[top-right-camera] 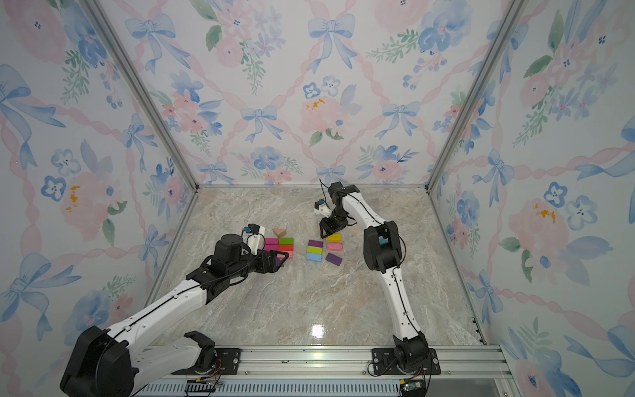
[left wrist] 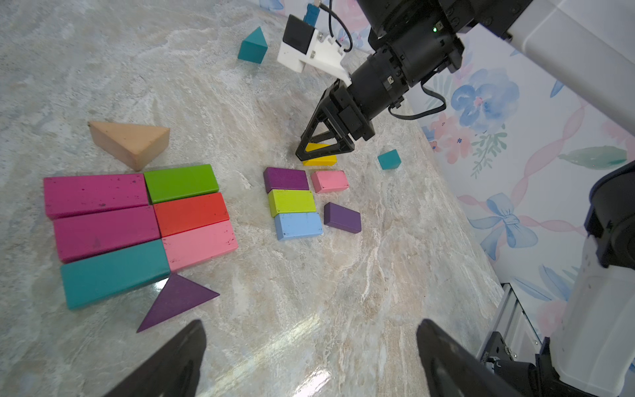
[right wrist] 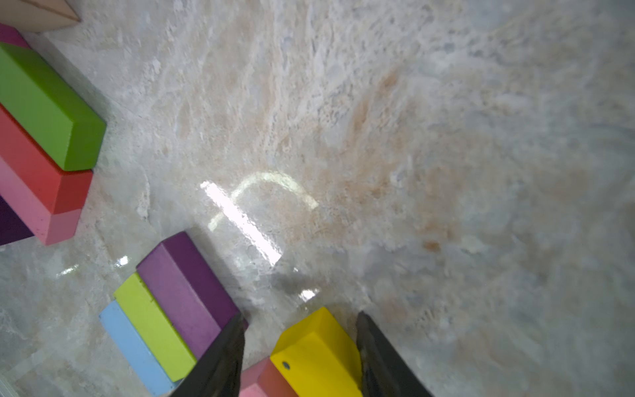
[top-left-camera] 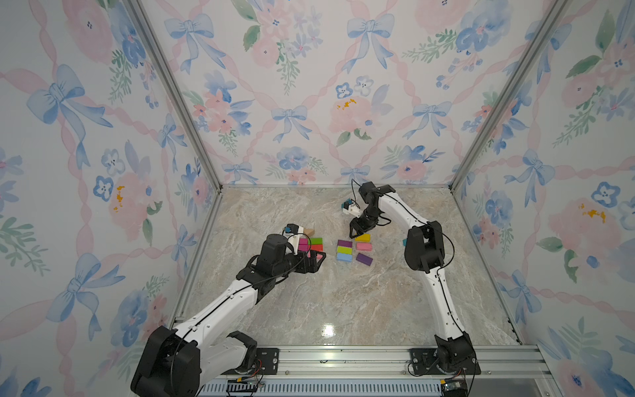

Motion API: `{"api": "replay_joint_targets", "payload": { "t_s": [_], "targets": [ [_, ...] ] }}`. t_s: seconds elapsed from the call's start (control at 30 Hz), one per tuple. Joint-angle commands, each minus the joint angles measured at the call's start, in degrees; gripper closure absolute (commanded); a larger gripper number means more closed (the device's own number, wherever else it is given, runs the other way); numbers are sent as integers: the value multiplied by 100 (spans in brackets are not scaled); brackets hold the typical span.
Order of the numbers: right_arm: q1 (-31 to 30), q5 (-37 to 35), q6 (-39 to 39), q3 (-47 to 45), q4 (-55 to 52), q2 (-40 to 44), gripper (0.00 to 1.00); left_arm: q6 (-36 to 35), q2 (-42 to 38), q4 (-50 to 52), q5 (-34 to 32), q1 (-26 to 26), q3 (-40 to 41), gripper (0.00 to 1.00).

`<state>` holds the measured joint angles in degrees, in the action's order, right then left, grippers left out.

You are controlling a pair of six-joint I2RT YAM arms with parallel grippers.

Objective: Assemble a piece of candy with building blocks
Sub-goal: Adjust the building block at the center of the board.

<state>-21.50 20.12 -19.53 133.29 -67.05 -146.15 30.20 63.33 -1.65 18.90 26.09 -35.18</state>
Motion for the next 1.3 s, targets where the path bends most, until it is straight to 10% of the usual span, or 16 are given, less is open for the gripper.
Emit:
{"api": "replay_joint_targets", "payload": {
  "t_s": [0.0,1.27],
  "targets": [
    [-76,18,-70,-394,-120,174,47,24,-72,-90,48,-44,12,2],
    [-238,185,72,-1848,279,1218,49,105,-247,-150,123,-48,92,2]
  ]
}}
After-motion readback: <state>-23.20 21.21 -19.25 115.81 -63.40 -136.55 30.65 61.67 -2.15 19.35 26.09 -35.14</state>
